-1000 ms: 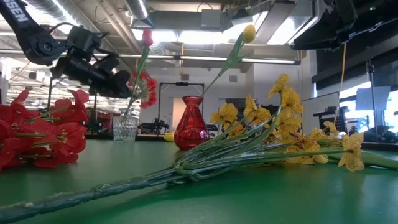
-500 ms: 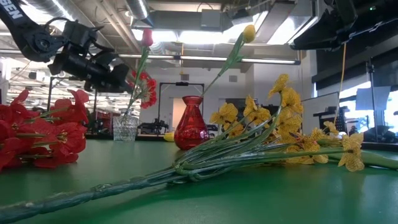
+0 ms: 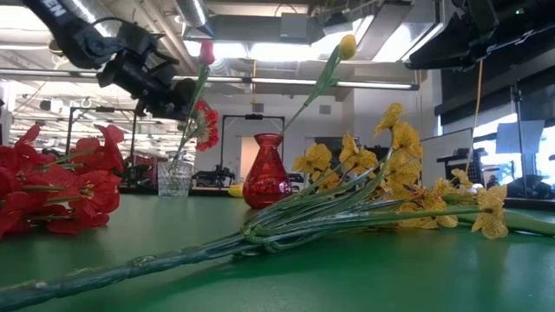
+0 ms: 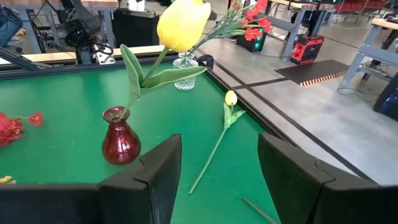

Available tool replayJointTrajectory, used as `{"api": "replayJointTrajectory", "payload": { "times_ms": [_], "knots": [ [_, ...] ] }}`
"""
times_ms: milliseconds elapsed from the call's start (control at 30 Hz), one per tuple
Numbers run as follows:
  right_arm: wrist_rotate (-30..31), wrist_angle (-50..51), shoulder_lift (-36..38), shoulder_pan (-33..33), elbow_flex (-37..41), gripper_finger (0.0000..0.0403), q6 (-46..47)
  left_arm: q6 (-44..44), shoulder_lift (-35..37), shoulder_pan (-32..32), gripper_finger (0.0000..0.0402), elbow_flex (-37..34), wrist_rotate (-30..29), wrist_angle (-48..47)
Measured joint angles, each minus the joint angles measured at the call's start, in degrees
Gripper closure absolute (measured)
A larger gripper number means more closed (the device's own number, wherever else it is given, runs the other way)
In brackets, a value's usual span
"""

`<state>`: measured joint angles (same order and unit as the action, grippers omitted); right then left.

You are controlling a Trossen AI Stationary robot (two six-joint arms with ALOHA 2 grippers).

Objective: Sort flowers into vase by color
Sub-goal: Put the right red flowers into the transparent flower vase

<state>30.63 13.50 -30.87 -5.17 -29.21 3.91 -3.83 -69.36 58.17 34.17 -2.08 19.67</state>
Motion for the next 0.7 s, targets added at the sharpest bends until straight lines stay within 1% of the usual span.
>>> {"api": "replayJointTrajectory", "payload": {
  "times_ms": [167, 400, 467, 567, 700],
  "knots": [
    [-0.92, 0.3, -0.02, 0.0, 0.0, 0.0194, 0.25, -1.51, -1.91, 1.66, 0.0213, 2.01, 0.04, -1.71],
    [-0.94, 0.12, -0.02, 0.0, 1.02, 0.0194, 0.34, -2.02, -4.76, 2.1, 0.0213, 2.13, 1.25, -2.27],
    [-1.06, 0.06, -0.02, 0.0, 1.38, 0.0194, 0.58, -2.02, -5.28, 2.1, 0.0219, 2.13, 1.52, -2.25],
    [-1.32, 0.12, -0.02, 0.0, 1.66, 0.0194, 0.91, -2.04, -5.38, 2.08, 0.0246, 2.13, 1.57, -2.19],
    [-1.33, -0.09, -0.02, 0.0, 1.66, 0.0194, 0.95, -2.03, -5.38, 1.74, 0.031, 2.13, 1.57, -1.77]
  ]
}}
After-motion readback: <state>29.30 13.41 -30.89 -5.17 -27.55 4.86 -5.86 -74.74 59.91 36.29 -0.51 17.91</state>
